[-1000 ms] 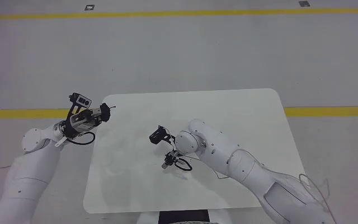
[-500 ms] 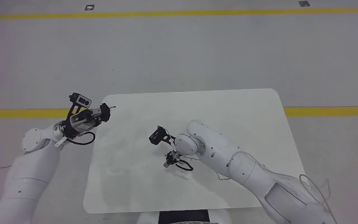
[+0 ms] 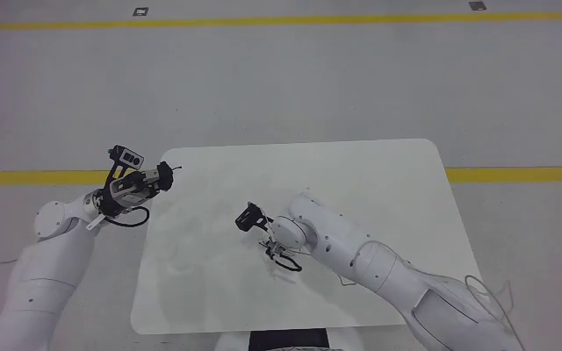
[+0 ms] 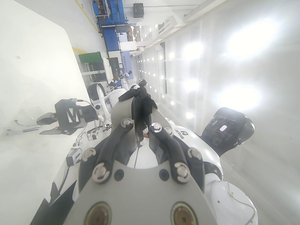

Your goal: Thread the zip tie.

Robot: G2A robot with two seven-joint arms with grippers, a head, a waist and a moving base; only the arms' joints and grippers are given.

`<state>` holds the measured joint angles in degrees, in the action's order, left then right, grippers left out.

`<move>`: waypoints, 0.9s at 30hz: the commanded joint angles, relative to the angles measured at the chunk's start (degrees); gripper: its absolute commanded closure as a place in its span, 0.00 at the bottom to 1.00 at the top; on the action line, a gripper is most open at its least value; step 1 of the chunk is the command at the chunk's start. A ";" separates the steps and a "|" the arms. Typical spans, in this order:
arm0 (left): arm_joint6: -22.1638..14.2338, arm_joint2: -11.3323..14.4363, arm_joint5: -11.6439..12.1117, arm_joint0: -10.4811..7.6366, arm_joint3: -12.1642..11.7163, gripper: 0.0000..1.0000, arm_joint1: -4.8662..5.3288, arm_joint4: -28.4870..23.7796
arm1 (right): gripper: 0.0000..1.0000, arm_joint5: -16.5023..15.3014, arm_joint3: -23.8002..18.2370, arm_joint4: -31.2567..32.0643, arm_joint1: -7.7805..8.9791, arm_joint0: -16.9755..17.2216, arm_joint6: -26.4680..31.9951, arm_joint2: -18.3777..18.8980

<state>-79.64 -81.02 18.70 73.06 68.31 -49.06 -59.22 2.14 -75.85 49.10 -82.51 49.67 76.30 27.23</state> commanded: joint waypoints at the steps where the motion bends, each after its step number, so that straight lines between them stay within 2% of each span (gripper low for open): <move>1: 0.00 0.00 0.00 0.00 0.00 1.00 0.00 0.00 | 0.95 0.34 0.66 0.23 -0.25 -0.04 -0.46 -0.20; 5: 0.00 0.00 0.00 0.00 0.00 1.00 0.00 0.00 | 1.00 0.74 2.51 0.50 -0.99 -0.26 -1.63 -0.77; 10: 0.00 0.00 0.00 0.00 0.00 1.00 0.00 0.00 | 0.94 1.59 4.66 1.82 -1.98 -0.77 -1.80 -1.94; 13: 0.00 0.00 0.00 0.00 0.00 1.00 0.00 0.00 | 0.98 2.48 5.64 2.94 -2.50 -1.05 -1.88 -2.41; 16: 0.00 0.00 0.00 0.00 0.00 1.00 0.00 0.00 | 0.98 3.10 6.48 3.73 -2.87 -1.19 -2.00 -2.52; 22: 0.00 0.00 0.00 0.00 0.00 1.00 0.00 0.00 | 0.89 3.24 7.98 4.73 -3.44 -1.27 -1.87 -2.48; 27: 0.00 0.00 0.00 0.00 0.00 1.00 0.00 0.00 | 0.89 2.86 9.20 5.18 -3.93 -1.40 -1.89 -2.39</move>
<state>-79.64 -81.02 18.70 73.06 68.31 -49.06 -59.22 5.05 -66.84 54.20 -86.36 48.30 74.42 24.83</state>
